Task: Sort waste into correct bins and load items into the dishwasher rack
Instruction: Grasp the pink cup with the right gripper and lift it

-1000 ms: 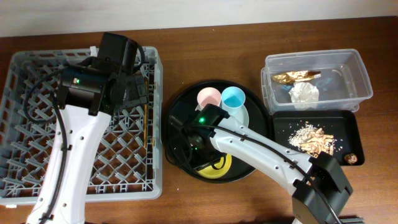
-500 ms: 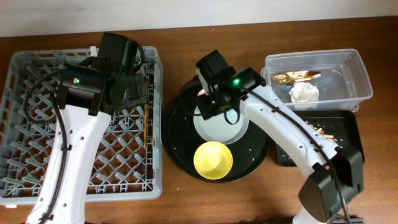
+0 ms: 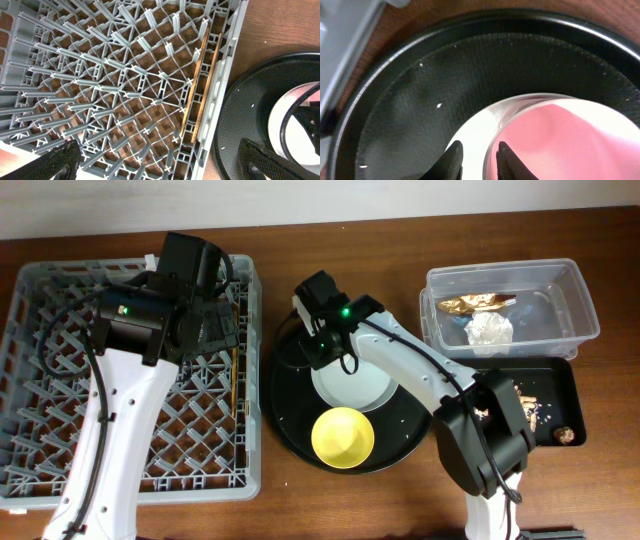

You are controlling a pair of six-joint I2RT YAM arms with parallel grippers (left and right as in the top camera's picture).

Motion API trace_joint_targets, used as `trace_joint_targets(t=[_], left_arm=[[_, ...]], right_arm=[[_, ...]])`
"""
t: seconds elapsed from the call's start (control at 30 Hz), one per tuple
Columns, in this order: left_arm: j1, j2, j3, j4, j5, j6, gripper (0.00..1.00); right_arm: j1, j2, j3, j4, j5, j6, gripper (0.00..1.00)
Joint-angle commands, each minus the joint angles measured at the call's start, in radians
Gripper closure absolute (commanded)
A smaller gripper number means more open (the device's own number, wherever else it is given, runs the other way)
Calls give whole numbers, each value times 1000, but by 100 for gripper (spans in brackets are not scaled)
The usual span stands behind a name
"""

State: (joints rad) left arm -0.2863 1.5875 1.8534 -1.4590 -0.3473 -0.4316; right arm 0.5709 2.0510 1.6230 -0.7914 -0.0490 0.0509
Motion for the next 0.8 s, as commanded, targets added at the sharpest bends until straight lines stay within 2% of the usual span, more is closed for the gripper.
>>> trace_joint_targets(t=[0.0, 0.1, 0.23, 0.4, 0.5, 0.57, 0.63, 0.67, 0.7, 0.73, 0.77], left_arm=[[5, 0, -2, -1, 4, -10, 1], [5, 0, -2, -1, 4, -10, 1], [5, 0, -2, -1, 4, -10, 1], [5, 0, -2, -1, 4, -10, 1], [5, 1, -2, -1, 4, -10, 1], [5, 1, -2, 37, 5, -23, 1], [5, 1, -2, 108, 6, -24, 1], [5, 0, -1, 118, 82, -22, 1], [5, -2, -1, 133, 173, 34, 2], [5, -2, -1, 154, 315, 135, 11], [7, -4, -1, 179, 593, 252, 15]], right_arm=[[5, -4, 4, -6, 8, 6, 93], [5, -85, 122, -110, -37, 9, 96], [-1, -215, 346, -388, -98, 31, 96], [-145, -383, 365, -607, -228, 15, 96], [-280, -389, 365, -657, -561, -138, 96], [-375, -389, 363, -732, -867, -338, 96], [-418, -389, 362, -825, -973, -467, 96], [-435, -389, 362, -860, -972, -499, 96], [-450, -389, 362, -890, -975, -529, 96], [-465, -389, 362, -908, -997, -552, 96], [-482, -389, 361, -907, -1033, -560, 96]])
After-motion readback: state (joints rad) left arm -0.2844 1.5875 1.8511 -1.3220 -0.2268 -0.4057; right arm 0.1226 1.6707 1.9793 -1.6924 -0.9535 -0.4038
